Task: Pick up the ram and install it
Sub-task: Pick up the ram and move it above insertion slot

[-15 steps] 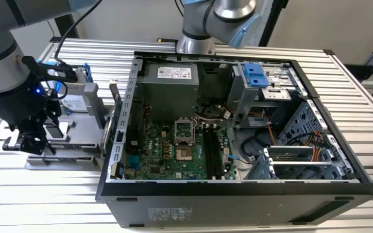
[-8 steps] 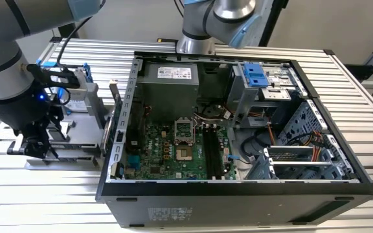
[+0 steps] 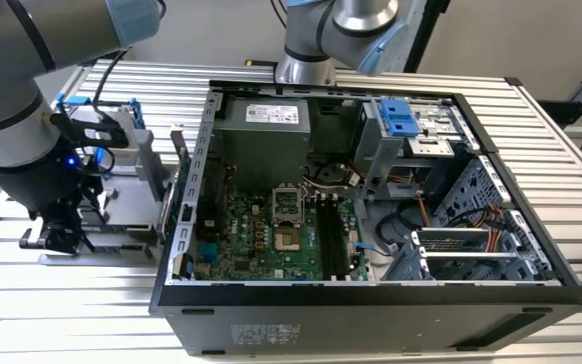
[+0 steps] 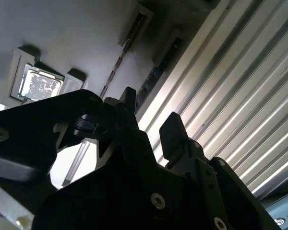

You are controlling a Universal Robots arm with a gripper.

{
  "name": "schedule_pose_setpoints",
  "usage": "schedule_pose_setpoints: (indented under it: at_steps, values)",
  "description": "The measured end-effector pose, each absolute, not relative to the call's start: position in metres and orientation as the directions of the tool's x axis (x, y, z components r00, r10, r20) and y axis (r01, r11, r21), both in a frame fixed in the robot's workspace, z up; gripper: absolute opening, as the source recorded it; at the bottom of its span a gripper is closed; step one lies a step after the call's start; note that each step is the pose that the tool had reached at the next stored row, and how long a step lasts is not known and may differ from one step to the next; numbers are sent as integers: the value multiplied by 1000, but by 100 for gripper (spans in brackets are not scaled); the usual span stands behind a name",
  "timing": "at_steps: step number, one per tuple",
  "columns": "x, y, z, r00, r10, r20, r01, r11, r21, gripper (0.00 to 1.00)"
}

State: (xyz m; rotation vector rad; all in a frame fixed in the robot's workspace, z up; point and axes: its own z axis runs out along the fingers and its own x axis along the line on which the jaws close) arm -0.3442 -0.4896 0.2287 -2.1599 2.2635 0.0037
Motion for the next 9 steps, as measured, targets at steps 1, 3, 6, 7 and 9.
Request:
schedule_pose_setpoints:
  at_steps: [1, 3, 6, 7, 9]
  values:
    - [-344, -489, 227, -47, -999, -10, -999, 47, -7, 100]
    - [-344, -487, 223, -47, -999, -9, -999, 47, -7, 100]
    - [-344, -483, 218, -47, -999, -8, -999, 47, -7, 100]
    - [-344, -482, 216, -47, -999, -7, -999, 47, -7, 100]
    - [-344, -482, 212, -47, -999, -6, -999, 47, -7, 100]
